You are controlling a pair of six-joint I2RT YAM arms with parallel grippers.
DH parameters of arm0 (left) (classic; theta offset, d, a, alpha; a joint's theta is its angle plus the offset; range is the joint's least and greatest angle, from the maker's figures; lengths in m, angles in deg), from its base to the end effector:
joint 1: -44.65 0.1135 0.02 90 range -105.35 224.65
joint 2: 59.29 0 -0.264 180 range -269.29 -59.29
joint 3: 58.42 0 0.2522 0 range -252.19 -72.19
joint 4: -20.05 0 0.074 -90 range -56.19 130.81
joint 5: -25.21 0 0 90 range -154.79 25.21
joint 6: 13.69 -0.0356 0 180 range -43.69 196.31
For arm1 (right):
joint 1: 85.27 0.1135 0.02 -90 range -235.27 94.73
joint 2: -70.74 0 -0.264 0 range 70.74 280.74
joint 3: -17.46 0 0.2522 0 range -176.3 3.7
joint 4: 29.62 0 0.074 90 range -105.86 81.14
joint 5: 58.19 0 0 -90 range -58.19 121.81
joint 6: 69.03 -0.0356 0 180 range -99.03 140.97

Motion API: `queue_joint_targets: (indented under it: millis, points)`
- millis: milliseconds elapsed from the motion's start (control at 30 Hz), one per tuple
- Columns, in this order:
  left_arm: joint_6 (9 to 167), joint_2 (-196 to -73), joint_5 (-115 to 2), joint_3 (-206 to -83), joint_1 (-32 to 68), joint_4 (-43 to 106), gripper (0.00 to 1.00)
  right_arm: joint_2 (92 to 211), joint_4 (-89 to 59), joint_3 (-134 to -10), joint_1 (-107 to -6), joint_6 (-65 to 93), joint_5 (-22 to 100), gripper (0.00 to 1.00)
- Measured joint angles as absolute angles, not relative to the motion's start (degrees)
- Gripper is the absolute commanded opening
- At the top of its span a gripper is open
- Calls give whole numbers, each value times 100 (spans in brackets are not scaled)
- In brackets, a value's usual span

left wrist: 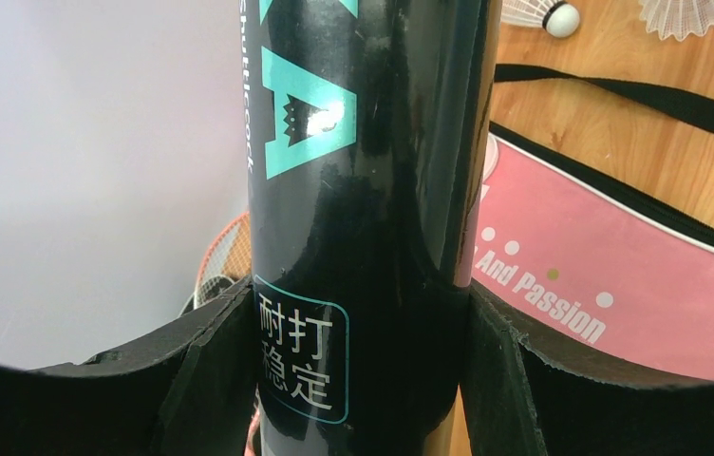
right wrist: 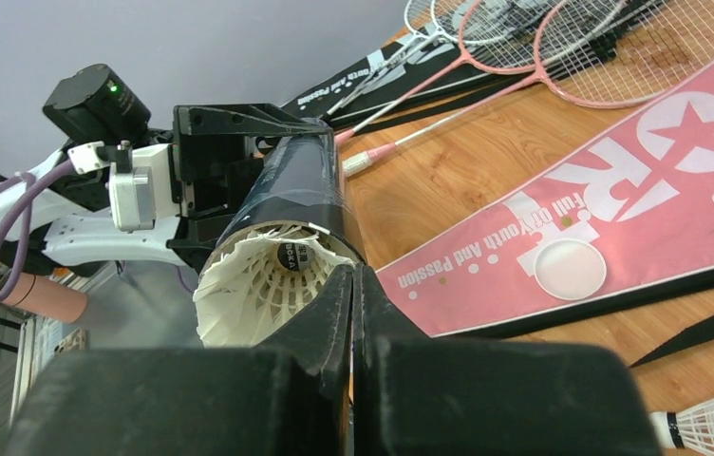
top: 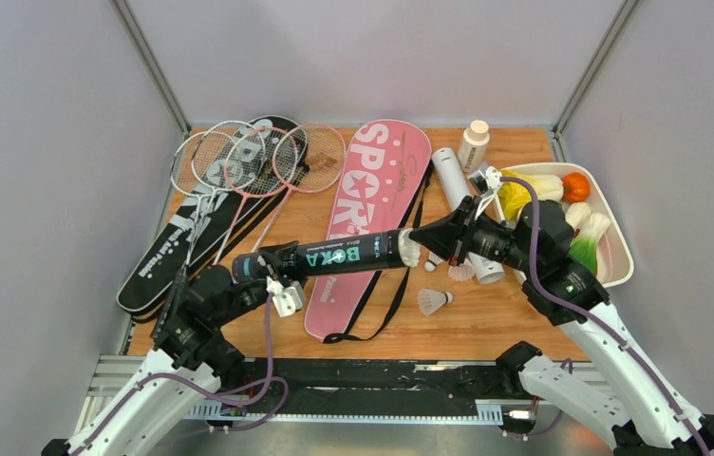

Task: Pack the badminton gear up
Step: Place the shuttlecock at the shuttle tube.

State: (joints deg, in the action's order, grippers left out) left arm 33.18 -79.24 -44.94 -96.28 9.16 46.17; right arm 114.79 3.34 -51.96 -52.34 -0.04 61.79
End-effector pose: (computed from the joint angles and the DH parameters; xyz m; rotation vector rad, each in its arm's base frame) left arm 0.0892 -0.0785 0.2658 1.2689 1.1455 -0.1976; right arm 0.1263 0.1030 0.3913 -0.5979 1.7212 1.1278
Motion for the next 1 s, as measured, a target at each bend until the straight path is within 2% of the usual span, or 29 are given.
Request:
queue_joint_targets:
  millis: [433, 700, 767, 933, 1000]
  points:
    - [3381, -8265, -4566, -9690, 947, 4682, 0, 11759, 172, -4973, -4561, -55, 4942, 0]
    - [3379, -8291, -4585, -9690, 949, 4687, 0, 12036, 37, -4824, -4388, -127, 4610, 0]
    - [3379, -8293, -4588, -9690, 949, 4684, 0, 12030, 17, -4809, -4377, -146, 4553, 8]
    - [3381, -8287, -4607, -9690, 942, 4676, 0, 11969, 24, -4809, -4333, -240, 4476, 38]
    - [3398, -8289, -4640, -9690, 936, 4687, 0, 11892, 69, -4811, -4327, -306, 4435, 45]
